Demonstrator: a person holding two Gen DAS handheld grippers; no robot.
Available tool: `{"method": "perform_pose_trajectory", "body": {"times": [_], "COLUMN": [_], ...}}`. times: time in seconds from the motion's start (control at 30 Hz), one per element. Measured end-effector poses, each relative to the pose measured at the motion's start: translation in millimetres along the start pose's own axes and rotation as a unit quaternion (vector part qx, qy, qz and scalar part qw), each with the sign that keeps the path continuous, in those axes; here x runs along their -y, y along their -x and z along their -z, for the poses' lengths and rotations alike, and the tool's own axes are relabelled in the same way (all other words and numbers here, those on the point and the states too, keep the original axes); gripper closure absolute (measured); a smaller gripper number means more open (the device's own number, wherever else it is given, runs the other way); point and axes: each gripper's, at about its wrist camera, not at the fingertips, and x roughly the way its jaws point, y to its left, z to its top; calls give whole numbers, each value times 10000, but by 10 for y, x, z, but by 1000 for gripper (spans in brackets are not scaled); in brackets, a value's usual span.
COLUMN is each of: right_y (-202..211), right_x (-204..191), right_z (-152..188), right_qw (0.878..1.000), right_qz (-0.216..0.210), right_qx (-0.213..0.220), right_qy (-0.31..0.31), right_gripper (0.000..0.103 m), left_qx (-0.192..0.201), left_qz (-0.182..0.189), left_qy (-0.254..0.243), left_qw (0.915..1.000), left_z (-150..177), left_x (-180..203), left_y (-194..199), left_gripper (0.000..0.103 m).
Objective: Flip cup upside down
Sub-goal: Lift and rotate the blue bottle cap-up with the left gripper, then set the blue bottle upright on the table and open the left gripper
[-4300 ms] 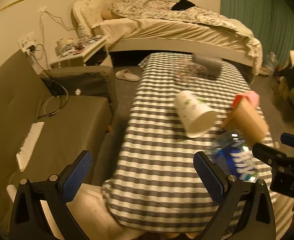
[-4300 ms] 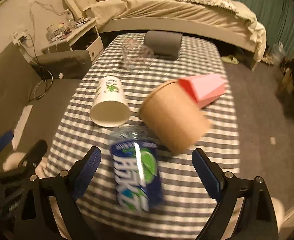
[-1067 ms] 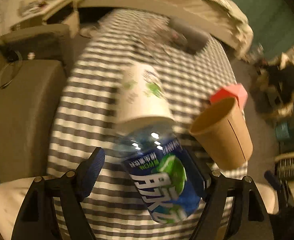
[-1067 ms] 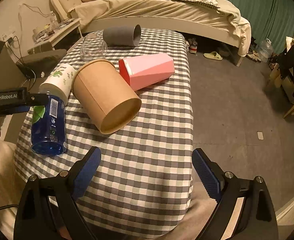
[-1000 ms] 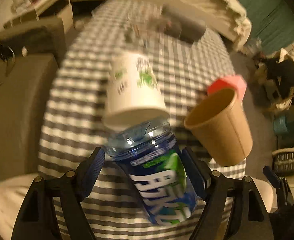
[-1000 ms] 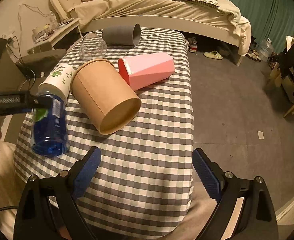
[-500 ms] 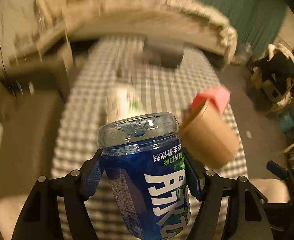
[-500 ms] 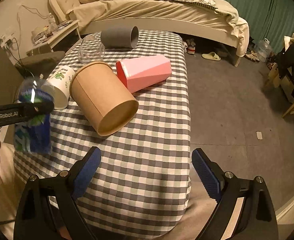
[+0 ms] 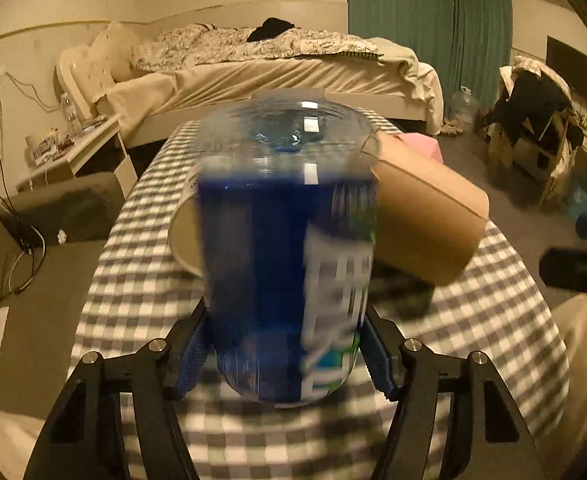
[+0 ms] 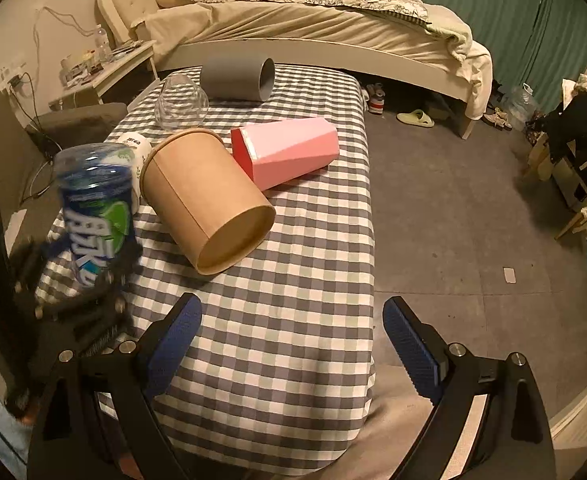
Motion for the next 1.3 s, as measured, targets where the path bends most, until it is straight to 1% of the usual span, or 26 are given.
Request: {"method": "perform_pose_trajectory", "body": {"times": [0.13,0.23,0.37,0.5,0.6,0.63,0.67,0.7,0.87,0.97,1.03,1.07,1.1,1.17,1.3], "right_y": [29,51,86,128,142,144,143,139,120,114,116,123,129,156,298], "right_x": [-43,-76,-93,-95,-94,-92,-91,-89,-91,-81,-69,-61,-57,-50,-64], "right_z": [-2,6,3,-7,-6,-5,-3,2,35,33,27,20,16,-1,-25], "right_qw": [10000,10000,9999,9999,9999,9999,9999,9999,9999,9999,10000,10000,9999,9999,9998], "right_qz": [-22,-18,-4,6,-2,-7,-11,-14,-6,12,34,51,62,82,60], "right_qx": [21,27,57,104,110,107,103,95,49,34,32,38,45,66,209], "right_qy": [51,93,119,126,127,118,112,106,107,95,83,74,67,49,16], "right_gripper": [11,11,11,11,11,11,11,11,11,11,11,11,11,11,11], "left_qx": [-130,12,-8,-33,-15,-13,-1,30,263,260,283,273,255,277,276], "left_qz": [228,209,187,223,213,177,163,188,142,177,192,216,236,148,145], "left_qy": [130,205,159,274,207,174,156,162,239,264,284,298,310,336,376], "left_qw": [9996,9996,9997,9994,9996,9997,9997,9997,9993,9992,9990,9989,9989,9989,9988], "left_z": [13,-24,-13,12,30,32,38,39,-65,-76,-72,-72,-75,-81,-111], "left_x": [-41,-66,-86,-120,-114,-128,-124,-125,-142,-144,-148,-158,-163,-168,-180], "left_y": [61,139,195,227,232,220,205,184,115,44,60,70,86,138,304], "left_gripper": [35,34,29,29,29,31,38,39,39,39,38,34,26,15,13]}}
